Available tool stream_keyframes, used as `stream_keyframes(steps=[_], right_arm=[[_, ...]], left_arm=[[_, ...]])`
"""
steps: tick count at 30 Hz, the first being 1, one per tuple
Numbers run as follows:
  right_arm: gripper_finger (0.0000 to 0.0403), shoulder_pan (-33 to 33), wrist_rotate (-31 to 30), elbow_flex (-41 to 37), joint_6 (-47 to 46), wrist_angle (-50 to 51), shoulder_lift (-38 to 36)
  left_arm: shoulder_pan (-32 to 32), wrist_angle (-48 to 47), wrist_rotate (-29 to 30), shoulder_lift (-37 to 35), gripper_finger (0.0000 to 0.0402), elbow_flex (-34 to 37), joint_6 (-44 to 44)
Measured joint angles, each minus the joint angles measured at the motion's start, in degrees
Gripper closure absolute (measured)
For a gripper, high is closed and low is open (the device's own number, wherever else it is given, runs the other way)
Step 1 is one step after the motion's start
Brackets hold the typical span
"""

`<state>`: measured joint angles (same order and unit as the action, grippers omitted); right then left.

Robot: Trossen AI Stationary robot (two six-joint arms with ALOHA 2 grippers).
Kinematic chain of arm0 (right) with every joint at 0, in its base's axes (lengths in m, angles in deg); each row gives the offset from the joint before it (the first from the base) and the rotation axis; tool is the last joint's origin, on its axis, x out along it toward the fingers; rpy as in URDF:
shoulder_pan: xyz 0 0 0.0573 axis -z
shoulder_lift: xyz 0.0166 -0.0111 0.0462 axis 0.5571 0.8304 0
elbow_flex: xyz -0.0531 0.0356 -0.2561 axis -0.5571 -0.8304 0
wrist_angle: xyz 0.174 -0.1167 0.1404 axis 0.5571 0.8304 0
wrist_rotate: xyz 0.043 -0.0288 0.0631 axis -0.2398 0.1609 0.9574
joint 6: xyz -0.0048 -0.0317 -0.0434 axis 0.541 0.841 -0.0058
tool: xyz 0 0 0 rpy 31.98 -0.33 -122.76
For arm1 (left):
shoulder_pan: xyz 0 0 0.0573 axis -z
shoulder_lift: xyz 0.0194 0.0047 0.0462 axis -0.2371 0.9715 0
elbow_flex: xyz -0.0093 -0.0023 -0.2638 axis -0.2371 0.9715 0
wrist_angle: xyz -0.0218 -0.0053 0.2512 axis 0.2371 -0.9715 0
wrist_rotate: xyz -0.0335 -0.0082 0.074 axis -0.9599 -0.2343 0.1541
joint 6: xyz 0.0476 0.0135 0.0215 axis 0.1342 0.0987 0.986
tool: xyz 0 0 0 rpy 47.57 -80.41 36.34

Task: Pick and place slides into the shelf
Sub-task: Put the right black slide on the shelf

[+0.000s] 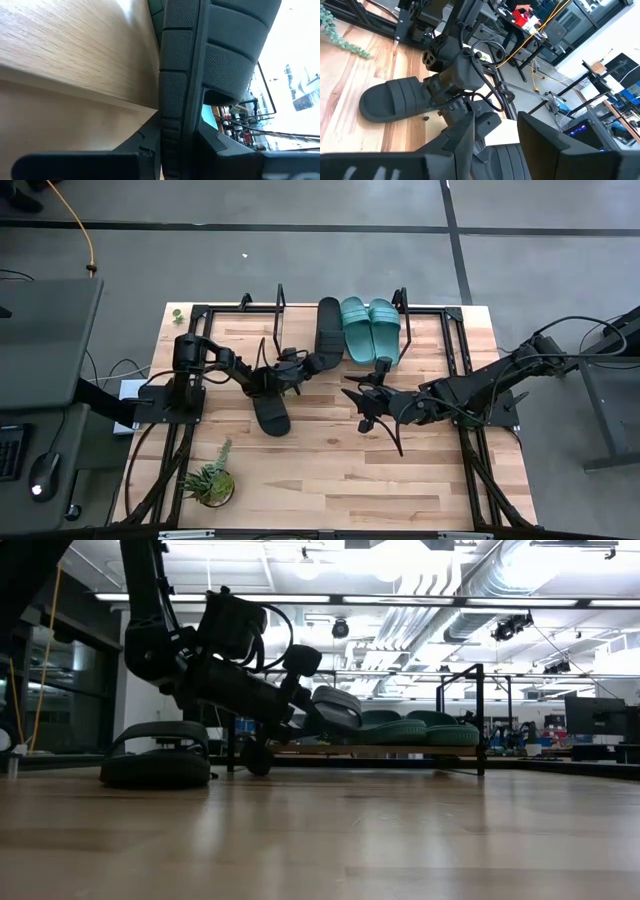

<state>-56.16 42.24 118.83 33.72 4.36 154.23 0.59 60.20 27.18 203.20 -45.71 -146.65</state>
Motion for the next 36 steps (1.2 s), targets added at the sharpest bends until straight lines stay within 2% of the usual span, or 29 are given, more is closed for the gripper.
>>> stream_keyframes(steps=[5,15,22,27,32,36], right_arm=[[0.0263,0.0,0.07,0.0,0.0,0.02,0.0],[0.0263,0.0,0.07,0.0,0.0,0.02,0.0],[0.0263,0.0,0.09,0.0,-0.24,0.04,0.0],[0.0263,0.0,0.09,-0.02,-0.44,0.07,0.0],[0.0263,0.0,0.79,-0.01,-0.46,0.07,0.0],[0.0263,0.0,1.65,-0.02,-0.45,0.09,0.0]], left_arm=[[-0.02,-0.04,-0.41,0.0,0.031,0.02,0.94],[0.0,-0.16,-2.98,0.03,0.0171,0.04,5.71],[0.02,-0.21,-6.88,0.04,0.01,0.09,10.38],[0.02,-0.15,-9.3,0.04,0.0076,0.11,11.36],[0.02,-0.21,-10.59,0.07,0.0074,0.13,13.05],[0.02,-0.24,-13.76,0.07,0.0073,0.15,14.56]])
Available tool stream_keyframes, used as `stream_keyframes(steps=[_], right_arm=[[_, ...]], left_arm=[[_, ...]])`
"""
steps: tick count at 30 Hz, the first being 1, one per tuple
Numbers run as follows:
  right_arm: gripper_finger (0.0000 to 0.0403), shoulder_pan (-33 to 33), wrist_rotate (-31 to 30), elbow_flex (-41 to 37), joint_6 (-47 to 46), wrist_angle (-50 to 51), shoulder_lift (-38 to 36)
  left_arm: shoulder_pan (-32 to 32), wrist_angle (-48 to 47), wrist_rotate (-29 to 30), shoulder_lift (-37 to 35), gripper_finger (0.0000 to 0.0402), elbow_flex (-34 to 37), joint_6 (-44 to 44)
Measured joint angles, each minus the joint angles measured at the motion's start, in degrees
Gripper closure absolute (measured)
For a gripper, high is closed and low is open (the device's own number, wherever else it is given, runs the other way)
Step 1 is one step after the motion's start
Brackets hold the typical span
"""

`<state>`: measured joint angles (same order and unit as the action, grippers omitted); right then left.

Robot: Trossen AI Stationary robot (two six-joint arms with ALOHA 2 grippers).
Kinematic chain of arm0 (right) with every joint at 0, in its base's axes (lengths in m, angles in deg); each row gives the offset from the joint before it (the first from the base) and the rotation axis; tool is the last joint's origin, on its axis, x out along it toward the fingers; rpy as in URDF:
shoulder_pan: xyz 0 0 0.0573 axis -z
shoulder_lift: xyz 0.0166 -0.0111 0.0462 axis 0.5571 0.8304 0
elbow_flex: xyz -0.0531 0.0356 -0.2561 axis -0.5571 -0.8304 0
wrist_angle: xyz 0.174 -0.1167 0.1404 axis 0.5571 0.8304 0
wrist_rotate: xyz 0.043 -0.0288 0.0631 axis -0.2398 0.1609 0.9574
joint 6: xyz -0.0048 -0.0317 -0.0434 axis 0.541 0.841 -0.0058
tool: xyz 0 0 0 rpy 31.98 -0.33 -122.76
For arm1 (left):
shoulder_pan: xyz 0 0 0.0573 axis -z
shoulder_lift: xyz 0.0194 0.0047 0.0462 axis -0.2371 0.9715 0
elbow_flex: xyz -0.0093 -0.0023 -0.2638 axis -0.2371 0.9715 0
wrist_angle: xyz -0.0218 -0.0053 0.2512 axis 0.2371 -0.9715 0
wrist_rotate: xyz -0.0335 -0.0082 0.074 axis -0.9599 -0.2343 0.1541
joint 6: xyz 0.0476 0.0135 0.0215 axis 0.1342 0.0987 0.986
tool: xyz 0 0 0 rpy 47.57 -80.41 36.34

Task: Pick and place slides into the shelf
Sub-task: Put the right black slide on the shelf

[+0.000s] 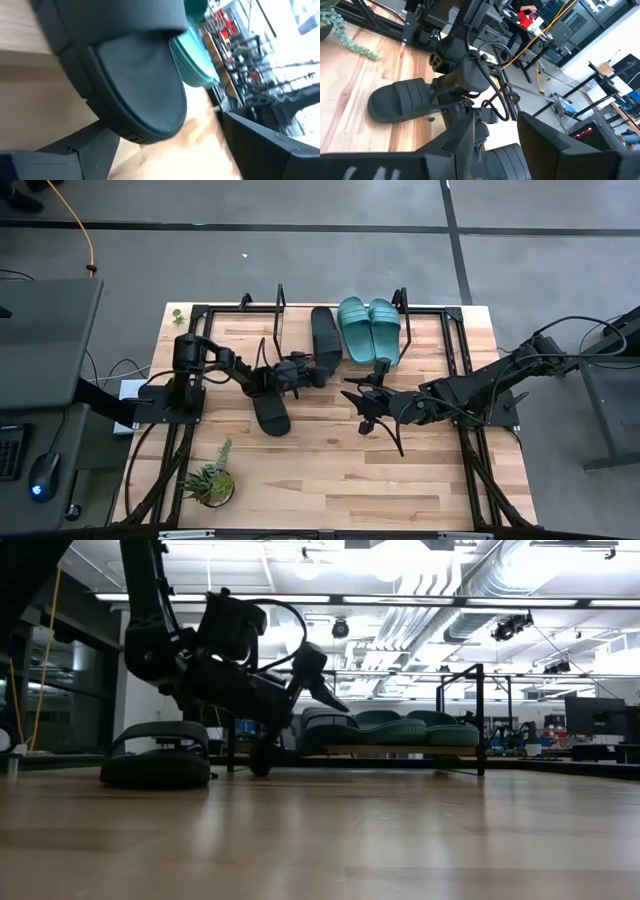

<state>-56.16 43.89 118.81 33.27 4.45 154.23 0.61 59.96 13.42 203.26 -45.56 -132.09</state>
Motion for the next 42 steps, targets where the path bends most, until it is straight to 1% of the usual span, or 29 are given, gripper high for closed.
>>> stream_keyframes(steps=[6,11,16,22,28,31,34,37,39,42], right_arm=[[0.0263,0.0,0.08,0.0,-1.25,0.79,0.0],[0.0263,0.0,0.12,0.0,-1.84,1.16,0.0],[0.0263,0.0,0.12,0.0,-3.61,1.33,0.0],[0.0263,0.21,0.12,0.0,-6.63,3.43,0.0],[0.0263,1.77,0.14,0.0,-9.77,6.53,0.0],[0.0263,3.01,0.24,0.0,-11.39,7.93,0.0],[0.0263,4.49,1.65,0.0,-12.28,8.36,0.02],[0.0263,6.26,4.75,-0.02,-13.08,8.38,0.02],[0.0263,7.54,6.81,-0.02,-13.17,8.4,0.06],[0.0263,9.63,8.92,-0.04,-13.21,8.26,0.72]], left_arm=[[0.9,-0.28,-6.13,-0.27,0.0073,0.04,5.89],[3.4,0.2,-7.83,-2.41,0.0073,0.04,12.51],[6.03,0.06,-7.83,-5.42,0.0073,0.04,18.1],[8.62,0.0,-12.35,-9.55,0.0073,0.45,22.22],[9.4,0.02,-13.07,-16.76,0.0073,4.71,28.01],[9.38,0.07,-12.13,-21.73,0.0073,8.03,30.25],[9.38,0.02,-9.97,-27.03,0.0073,11.02,32.5],[9.38,-0.24,-9.82,-31.78,0.0073,13.2,34.5],[9.4,-2.54,-10.26,-34.76,0.0073,14.17,34.96],[9.42,-9.22,-11.31,-39.04,0.0073,15.51,35.2]])
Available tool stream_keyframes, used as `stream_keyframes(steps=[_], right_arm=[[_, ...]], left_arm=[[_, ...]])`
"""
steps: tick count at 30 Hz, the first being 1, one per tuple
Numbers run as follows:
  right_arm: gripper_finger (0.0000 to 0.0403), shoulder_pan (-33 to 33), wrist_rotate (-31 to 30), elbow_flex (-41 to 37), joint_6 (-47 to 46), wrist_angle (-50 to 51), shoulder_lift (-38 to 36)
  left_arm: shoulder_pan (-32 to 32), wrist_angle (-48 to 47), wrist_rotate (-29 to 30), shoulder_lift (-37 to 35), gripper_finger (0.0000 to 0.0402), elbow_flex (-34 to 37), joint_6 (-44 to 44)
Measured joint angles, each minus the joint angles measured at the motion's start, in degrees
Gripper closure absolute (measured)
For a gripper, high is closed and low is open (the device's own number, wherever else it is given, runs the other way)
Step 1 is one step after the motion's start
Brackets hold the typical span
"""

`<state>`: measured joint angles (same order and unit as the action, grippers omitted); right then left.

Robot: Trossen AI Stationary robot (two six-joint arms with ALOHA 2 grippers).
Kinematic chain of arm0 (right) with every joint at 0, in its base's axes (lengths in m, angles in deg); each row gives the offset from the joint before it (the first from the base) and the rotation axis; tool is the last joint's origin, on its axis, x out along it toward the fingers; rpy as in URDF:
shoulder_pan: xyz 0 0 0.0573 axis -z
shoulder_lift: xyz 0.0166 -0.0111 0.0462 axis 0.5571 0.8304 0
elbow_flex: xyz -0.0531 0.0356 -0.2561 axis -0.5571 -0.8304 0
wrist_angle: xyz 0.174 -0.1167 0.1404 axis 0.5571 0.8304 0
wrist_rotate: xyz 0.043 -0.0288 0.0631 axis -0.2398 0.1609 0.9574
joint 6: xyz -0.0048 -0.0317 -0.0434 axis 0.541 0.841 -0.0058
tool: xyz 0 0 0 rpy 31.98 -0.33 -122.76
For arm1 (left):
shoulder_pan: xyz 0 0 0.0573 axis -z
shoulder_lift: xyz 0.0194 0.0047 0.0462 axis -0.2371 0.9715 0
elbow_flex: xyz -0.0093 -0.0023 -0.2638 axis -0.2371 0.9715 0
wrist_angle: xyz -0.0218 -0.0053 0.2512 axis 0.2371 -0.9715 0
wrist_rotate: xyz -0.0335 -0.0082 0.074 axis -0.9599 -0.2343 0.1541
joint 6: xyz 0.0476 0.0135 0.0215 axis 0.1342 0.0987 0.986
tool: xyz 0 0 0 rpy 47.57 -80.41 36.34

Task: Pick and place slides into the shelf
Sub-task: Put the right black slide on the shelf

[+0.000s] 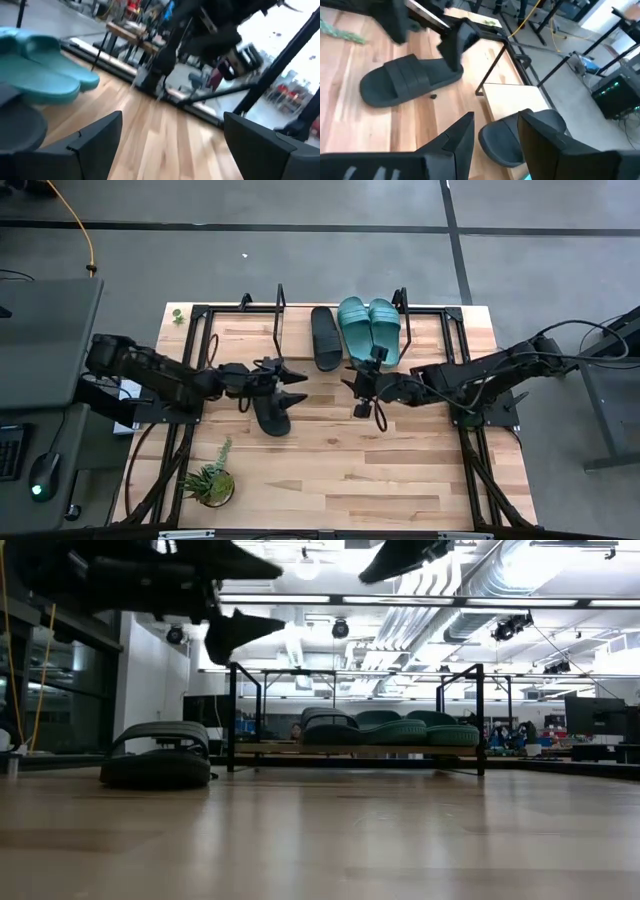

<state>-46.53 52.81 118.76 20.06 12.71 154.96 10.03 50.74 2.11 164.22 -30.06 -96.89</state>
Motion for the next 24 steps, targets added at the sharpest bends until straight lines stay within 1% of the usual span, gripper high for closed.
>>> stream_keyframes(steps=[4,9,14,19,24], right_arm=[[0.0263,3.31,3.23,-0.02,0.32,-0.75,2.33],[0.0263,7.67,10.72,-0.02,3.3,-4.0,6.07],[0.0263,11.3,14.06,-0.02,6.22,-8.12,8.03],[0.0263,15.49,17.38,-0.02,9.22,-14.31,10.46],[0.0263,19.5,22.75,-0.02,11.07,-18.56,13.0]], left_arm=[[0.0,-5.52,0.29,-4.84,0.0073,1.42,2.63],[0.55,-6.17,0.0,-9.91,0.0073,1.54,5.44],[2.87,-7.39,-0.15,-14.43,0.0073,1.57,8.96],[4.69,-9.33,1.93,-17.35,0.0073,1.55,10.22],[4.82,-11.3,2.71,-18.83,0.0073,1.54,10.24]])
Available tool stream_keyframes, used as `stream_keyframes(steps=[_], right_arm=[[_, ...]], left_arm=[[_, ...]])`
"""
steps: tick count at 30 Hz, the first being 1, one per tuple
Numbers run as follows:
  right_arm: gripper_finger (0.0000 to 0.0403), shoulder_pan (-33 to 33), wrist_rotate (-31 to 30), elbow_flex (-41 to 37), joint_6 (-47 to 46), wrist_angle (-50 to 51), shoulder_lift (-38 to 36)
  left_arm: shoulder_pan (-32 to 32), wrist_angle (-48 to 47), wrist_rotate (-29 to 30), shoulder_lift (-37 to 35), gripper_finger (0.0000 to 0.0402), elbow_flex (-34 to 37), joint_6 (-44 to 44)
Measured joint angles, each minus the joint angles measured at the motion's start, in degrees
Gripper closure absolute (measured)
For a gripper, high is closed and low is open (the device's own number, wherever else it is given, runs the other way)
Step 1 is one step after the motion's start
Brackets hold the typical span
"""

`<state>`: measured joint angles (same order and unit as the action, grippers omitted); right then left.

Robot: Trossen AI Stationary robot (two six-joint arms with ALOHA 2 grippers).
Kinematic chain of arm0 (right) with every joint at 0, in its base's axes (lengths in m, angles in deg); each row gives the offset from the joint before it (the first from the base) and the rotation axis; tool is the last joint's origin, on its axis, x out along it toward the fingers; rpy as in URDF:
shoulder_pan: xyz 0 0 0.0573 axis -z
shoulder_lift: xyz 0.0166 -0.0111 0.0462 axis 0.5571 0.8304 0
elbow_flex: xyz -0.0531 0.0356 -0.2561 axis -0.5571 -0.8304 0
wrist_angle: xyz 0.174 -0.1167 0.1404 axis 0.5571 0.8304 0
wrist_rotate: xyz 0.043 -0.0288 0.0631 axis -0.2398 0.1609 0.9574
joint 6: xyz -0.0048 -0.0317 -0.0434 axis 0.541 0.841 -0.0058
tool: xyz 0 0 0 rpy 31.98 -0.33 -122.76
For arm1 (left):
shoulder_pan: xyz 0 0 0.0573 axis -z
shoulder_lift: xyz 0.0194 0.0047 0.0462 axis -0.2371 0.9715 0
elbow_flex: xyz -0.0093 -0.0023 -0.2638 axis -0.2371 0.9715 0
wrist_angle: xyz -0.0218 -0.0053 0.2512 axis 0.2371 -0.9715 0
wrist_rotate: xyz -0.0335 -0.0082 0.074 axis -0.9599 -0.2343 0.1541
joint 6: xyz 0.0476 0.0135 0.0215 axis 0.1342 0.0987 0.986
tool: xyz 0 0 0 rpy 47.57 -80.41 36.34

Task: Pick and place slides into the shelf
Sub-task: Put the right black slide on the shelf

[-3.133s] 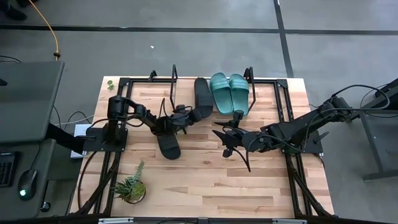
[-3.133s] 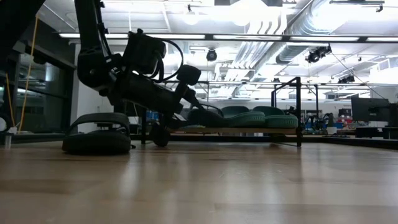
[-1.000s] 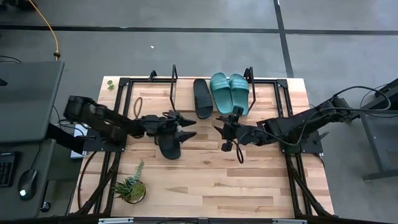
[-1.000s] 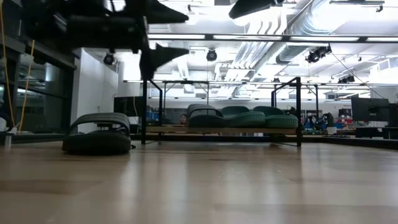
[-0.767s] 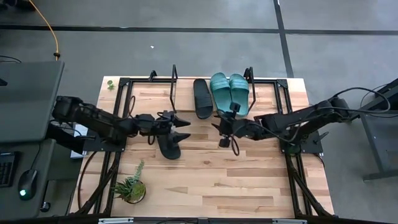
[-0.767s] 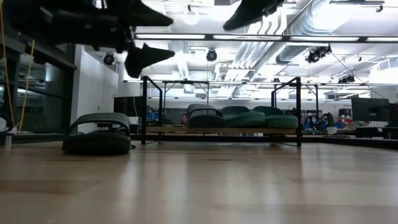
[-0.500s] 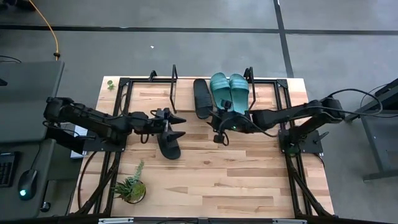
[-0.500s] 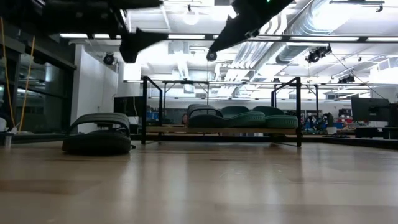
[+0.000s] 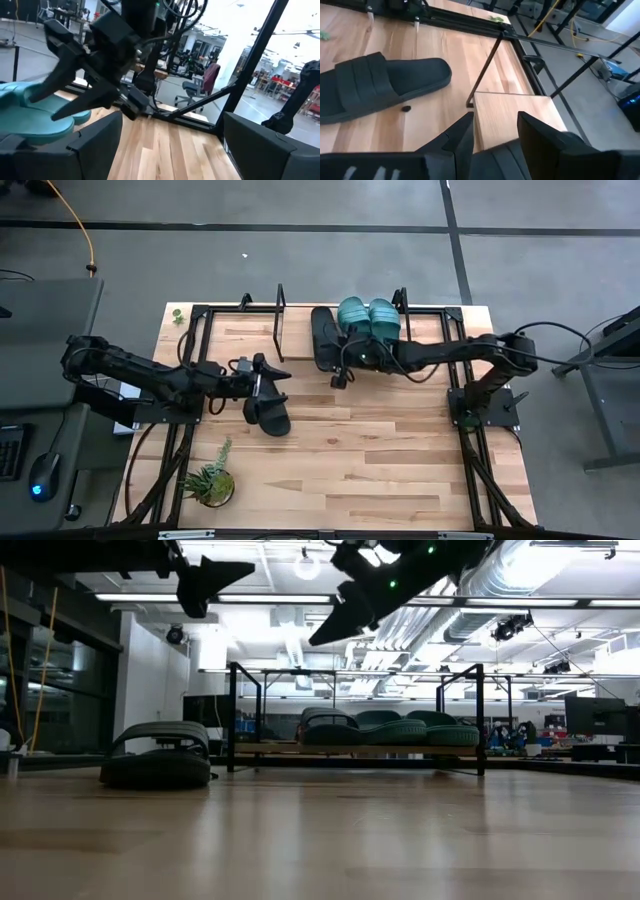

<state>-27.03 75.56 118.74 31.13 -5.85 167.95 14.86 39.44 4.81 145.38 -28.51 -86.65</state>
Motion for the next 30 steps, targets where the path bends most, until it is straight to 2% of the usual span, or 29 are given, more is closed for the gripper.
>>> stream_keyframes(steps=[6,13,16,23,30], right_arm=[[0.0263,4.1,3.43,0.02,0.83,-4.01,2.12],[0.0263,7.23,6.67,1.53,0.38,-2.76,2.38],[0.0263,7.92,7.47,6.01,-0.41,2.47,4.91],[0.0263,9.19,7.56,22.45,-0.41,18.48,14.86],[0.0263,12.18,10.2,29.03,-0.38,23.56,22.51]], left_arm=[[0.01,-0.22,0.14,-0.11,0.0073,0.0,0.02],[0.01,-0.06,0.16,-0.11,0.0073,0.0,0.0],[0.01,0.01,0.63,-0.11,0.0073,0.0,0.39],[0.01,0.11,1.2,-0.09,0.0073,-0.02,0.87],[0.01,-0.01,0.14,-0.09,0.0073,-0.02,0.87]])
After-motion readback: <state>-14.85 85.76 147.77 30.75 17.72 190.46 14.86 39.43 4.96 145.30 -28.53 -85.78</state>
